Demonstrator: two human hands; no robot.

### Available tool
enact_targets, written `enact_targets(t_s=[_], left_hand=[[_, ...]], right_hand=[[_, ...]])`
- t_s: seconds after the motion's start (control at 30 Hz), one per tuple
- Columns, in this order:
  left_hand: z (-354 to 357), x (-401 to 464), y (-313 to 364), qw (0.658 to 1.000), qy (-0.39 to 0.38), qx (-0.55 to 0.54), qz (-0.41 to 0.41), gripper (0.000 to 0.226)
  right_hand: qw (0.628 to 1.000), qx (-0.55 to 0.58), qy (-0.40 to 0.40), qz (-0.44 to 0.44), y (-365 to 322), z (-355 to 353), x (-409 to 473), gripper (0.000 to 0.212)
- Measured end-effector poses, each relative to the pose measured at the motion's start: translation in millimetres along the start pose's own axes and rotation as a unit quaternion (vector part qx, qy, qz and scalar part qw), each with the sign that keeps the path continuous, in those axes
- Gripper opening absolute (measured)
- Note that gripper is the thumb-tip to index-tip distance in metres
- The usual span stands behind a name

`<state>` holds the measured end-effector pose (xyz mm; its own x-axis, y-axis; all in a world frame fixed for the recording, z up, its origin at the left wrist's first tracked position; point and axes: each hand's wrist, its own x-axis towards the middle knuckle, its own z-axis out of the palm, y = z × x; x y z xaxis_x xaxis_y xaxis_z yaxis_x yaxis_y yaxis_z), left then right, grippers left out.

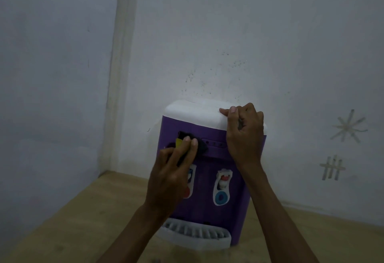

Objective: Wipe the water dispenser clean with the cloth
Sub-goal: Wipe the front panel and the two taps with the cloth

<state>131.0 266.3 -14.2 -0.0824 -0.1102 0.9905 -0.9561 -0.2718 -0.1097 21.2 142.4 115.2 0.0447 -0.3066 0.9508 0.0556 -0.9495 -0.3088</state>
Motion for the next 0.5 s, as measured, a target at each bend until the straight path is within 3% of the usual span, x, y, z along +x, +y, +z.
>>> enact_targets(t_s=[0.07,0.2,0.4,0.5], left_hand=[[-1.6,-1.6,-15.6,1.0,0.0,0.019,-0.01,0.041],[-7.1,-2.9,-13.0,0.989,0.032,0.025,-0.143,0.045],[10.5,-14.2,7.9,0.999,-0.006,0.036,-0.001,0.064],[2.4,-15.8,-19.7,0.998,0.01,0.054,-0.025,0.056]], right_hand=[[1.0,0.005,-0.006,-0.005,0.1,-1.9,-0.1,0.033],[1.0,0.003,-0.007,-0.008,1.4,-1.1,-2.0,0.033],[1.0,0.002,0.007,-0.018,1.1,1.1,-2.1,0.036],[1.0,0.004,-0.012,-0.027,4.5,-4.0,-1.8,0.032]])
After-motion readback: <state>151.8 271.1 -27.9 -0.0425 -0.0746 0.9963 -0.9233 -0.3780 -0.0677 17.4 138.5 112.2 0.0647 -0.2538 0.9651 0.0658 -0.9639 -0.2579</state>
